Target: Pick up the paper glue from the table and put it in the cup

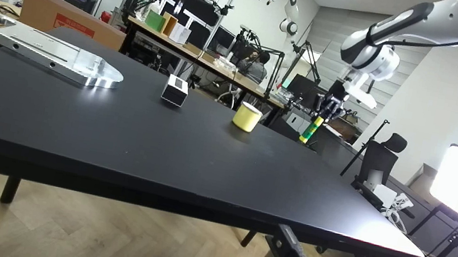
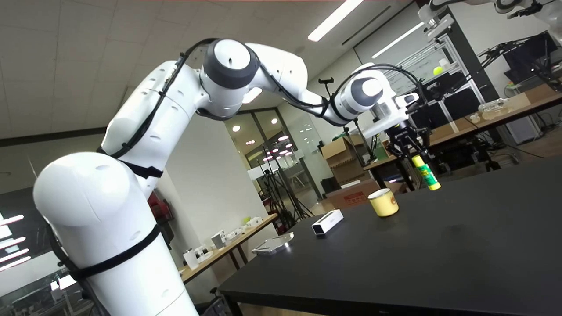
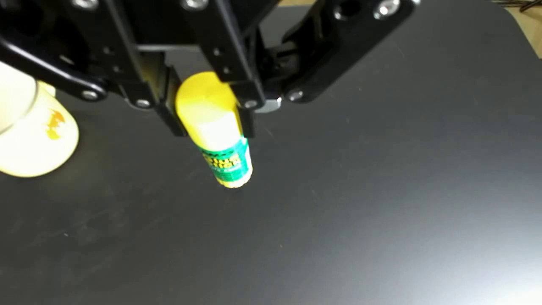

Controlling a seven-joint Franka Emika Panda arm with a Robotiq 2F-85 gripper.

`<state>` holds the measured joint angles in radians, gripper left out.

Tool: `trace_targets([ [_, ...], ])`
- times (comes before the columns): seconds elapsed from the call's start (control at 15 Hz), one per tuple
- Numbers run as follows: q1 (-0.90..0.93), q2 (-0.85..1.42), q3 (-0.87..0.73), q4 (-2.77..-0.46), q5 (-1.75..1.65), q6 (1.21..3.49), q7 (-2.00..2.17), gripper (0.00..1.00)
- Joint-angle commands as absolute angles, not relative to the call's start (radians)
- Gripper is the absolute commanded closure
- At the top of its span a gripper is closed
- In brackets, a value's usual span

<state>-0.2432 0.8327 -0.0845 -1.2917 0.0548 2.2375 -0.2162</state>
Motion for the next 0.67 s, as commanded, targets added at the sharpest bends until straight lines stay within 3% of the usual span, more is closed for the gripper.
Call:
trace_targets([
  [0.0,-0.174,0.841,-0.073,-1.122,0.024,2.094,-0.137,0.91],
  [0.6,-0.019,1.014,-0.047,-0.768,-0.026,1.949,-0.051,0.91],
])
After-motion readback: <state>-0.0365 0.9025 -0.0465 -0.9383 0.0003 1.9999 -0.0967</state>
